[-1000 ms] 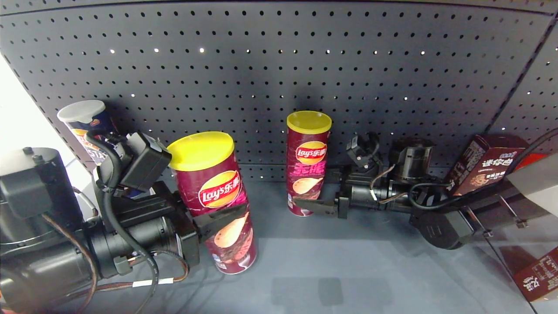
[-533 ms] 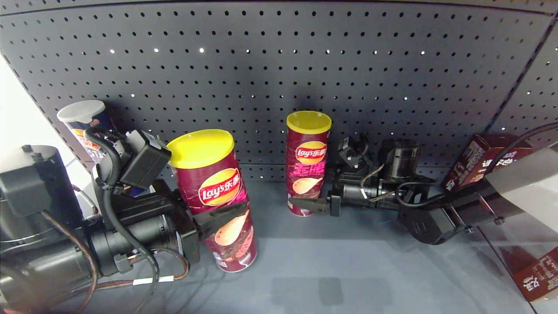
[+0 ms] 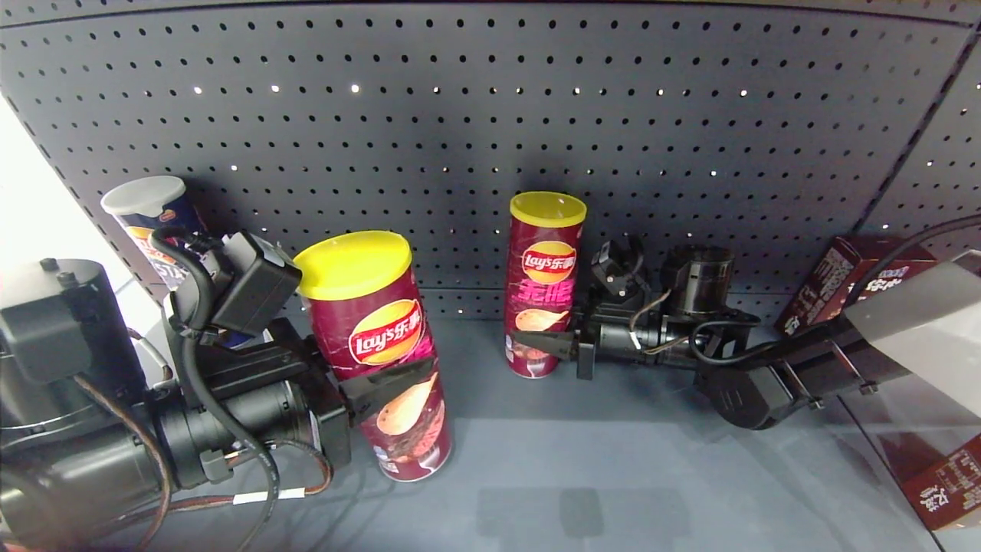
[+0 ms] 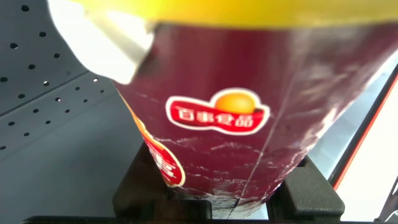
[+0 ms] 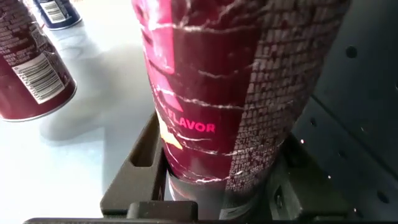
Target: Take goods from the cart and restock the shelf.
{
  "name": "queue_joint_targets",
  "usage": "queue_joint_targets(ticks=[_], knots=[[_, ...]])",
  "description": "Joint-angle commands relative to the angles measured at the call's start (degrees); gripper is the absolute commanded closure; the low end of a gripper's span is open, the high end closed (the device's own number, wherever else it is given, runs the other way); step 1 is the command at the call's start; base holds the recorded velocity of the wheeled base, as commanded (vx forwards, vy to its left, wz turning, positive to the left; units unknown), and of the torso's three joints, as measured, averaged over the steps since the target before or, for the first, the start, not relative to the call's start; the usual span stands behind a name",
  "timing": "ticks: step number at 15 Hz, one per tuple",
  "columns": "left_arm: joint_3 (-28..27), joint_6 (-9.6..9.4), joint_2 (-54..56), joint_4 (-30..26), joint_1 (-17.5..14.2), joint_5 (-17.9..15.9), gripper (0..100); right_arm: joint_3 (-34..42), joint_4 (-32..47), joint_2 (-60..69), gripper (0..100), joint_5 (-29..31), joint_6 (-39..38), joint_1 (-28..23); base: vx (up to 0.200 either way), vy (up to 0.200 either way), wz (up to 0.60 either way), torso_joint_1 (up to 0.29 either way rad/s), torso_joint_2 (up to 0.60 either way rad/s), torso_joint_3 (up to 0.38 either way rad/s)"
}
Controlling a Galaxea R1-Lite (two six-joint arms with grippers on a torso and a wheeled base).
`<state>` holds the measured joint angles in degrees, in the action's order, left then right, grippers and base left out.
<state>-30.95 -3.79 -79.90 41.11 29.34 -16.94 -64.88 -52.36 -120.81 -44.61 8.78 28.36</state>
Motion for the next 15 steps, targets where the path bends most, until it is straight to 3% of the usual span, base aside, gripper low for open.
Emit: queue_joint_targets(ticks=[1,4,7,11,15], knots=[[-0.07,0.01,-0.08,0.03,-0.69,-0.02,100,1.33,0.15,2.42,100,-0.04,0.01,0.03,0.0,0.0,0.0,0.0,0.0,0.0],[0.1,0.01,0.0,0.03,-1.04,-0.02,100,5.46,0.24,7.25,100,0.22,0.01,0.21,0.0,0.0,0.0,0.0,0.0,0.0],[0.01,0.01,0.09,0.03,-1.22,0.07,100,12.06,-0.02,13.85,100,6.72,-0.08,3.64,0.0,0.0,0.0,0.0,0.0,0.0],[-0.07,0.01,0.36,0.03,-1.22,0.07,100,19.35,-1.08,19.21,100,7.87,-0.08,6.98,0.0,0.0,0.0,0.0,0.0,0.0],[0.54,0.19,0.44,0.03,-1.22,-0.02,100,27.79,-8.64,20.17,100,8.83,-0.16,9.26,0.0,0.0,0.0,0.0,0.0,0.0]])
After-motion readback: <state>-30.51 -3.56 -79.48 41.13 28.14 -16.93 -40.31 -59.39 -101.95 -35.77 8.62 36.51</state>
